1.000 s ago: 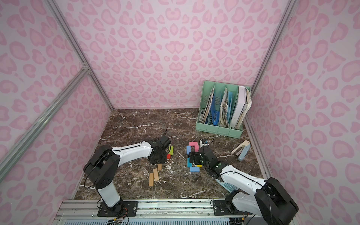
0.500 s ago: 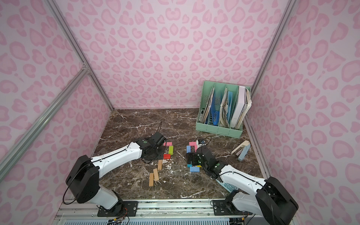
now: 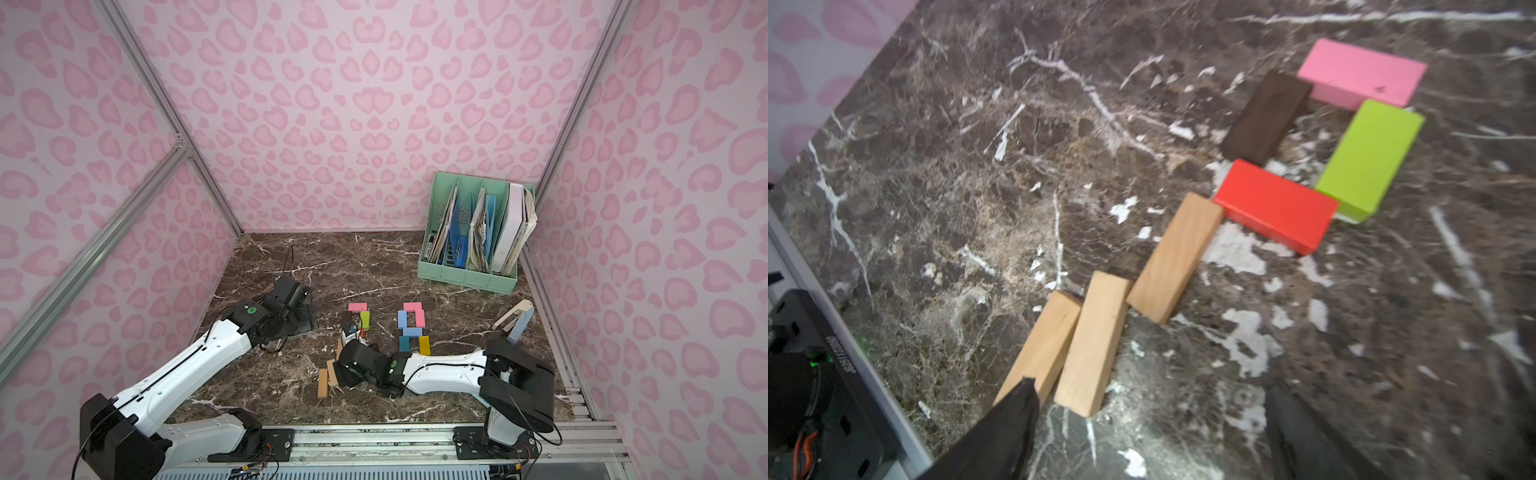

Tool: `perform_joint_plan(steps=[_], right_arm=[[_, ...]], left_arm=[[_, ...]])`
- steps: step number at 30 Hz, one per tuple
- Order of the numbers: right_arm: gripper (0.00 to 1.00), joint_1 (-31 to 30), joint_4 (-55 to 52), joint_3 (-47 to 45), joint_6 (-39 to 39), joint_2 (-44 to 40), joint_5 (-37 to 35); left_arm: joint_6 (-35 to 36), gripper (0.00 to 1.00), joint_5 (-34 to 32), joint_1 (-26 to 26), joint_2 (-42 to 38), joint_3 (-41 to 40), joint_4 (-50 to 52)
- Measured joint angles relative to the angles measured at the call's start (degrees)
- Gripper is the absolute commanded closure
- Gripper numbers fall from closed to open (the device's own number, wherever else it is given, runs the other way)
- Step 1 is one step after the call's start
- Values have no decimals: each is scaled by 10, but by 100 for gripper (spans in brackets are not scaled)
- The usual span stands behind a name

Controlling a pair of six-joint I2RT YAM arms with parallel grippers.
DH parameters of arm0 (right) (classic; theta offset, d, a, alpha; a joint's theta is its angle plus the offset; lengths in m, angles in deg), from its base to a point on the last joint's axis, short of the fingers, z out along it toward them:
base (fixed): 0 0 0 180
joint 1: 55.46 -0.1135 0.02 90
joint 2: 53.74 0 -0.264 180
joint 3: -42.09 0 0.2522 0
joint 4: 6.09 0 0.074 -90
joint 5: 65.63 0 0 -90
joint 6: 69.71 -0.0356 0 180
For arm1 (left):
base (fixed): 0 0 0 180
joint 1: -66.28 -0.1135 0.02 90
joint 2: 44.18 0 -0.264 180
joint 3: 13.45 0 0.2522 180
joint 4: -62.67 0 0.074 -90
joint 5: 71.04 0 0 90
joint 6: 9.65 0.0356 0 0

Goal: Assemble the number 8 with building blocks
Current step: Pick up the building block from the center of the board.

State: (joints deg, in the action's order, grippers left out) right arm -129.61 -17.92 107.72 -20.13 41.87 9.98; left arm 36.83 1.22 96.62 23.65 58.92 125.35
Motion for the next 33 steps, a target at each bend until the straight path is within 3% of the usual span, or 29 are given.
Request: perform_joint_plan(steps=[8, 28, 33], right_arm=[[30, -31, -66, 94, -43, 94, -22], [50, -34, -122, 142, -60, 151, -20], [63, -40, -138, 160, -58, 165, -21]], left_arm=[[19, 7, -24, -13, -53, -17, 17], [43, 3, -42, -15, -66, -6, 38], [47, 3, -51, -16, -66, -1, 41]])
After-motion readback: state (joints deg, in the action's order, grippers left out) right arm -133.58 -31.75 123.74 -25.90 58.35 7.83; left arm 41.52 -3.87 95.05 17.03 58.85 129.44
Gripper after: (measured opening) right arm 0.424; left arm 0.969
